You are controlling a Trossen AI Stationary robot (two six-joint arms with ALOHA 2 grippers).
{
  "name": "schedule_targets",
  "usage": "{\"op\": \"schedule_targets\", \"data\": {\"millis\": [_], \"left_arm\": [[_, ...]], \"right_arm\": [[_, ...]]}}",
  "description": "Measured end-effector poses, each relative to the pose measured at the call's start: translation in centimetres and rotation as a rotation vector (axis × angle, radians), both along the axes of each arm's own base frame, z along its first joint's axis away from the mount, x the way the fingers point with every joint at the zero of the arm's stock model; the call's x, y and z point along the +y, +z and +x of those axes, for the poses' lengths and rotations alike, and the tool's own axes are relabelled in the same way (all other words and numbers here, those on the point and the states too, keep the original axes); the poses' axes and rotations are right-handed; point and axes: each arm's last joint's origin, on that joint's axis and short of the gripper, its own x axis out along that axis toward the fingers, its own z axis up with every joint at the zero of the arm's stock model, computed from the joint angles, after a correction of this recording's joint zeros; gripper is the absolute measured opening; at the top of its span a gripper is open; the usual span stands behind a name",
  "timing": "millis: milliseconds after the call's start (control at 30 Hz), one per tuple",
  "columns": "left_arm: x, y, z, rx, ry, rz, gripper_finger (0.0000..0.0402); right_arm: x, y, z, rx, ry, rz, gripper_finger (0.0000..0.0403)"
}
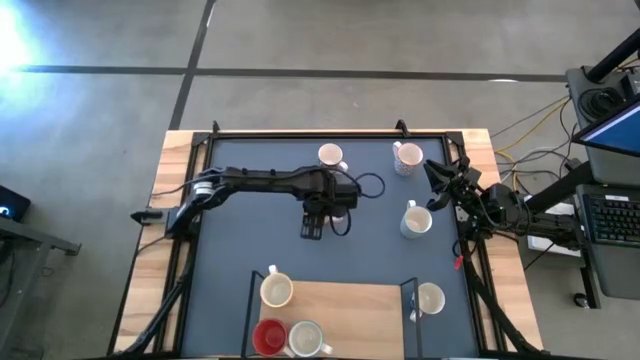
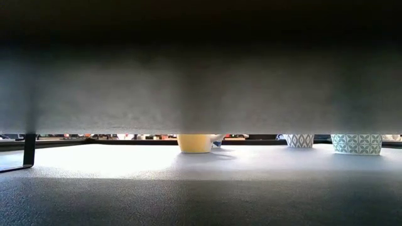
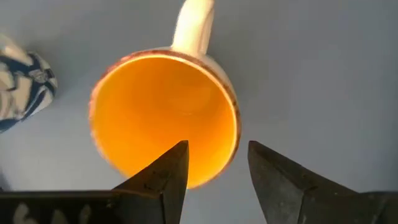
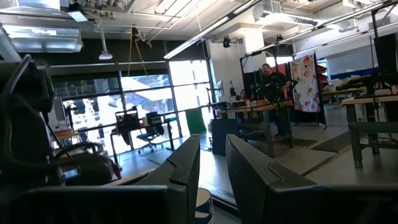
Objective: Place coffee mugs
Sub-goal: Put the yellow mug on the shelf
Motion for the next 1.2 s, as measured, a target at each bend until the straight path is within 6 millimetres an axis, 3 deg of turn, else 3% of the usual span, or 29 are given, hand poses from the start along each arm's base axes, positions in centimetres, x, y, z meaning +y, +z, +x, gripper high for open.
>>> {"op": "schedule_targets", "data": {"millis": [467,667,733,1100,1200], "left_arm": [[0.0,-3.8,0.2,-0.012,0.071,0.009,0.0110],[-0.1,-3.7,0.3,-0.035,0.152,-0.012,0.0033],[-0.1,-3.7,0.3,-0.040,0.222,-0.038,0.0010],[-0.2,-1.8,0.7,-0.095,0.754,-0.176,0.0007],[-0.1,-1.6,0.9,-0.115,0.807,-0.186,0.0007]], "right_arm": [[0.0,0.0,0.0,0.000,0.000,0.000,0.0068],[0.0,0.0,0.0,0.000,0.000,0.000,0.0068],[0.0,0.0,0.0,0.000,0.000,0.000,0.0068],[0.0,0.0,0.0,0.000,-0.001,0.000,0.0068],[0.0,0.0,0.0,0.000,0.000,0.000,0.0068]]}}
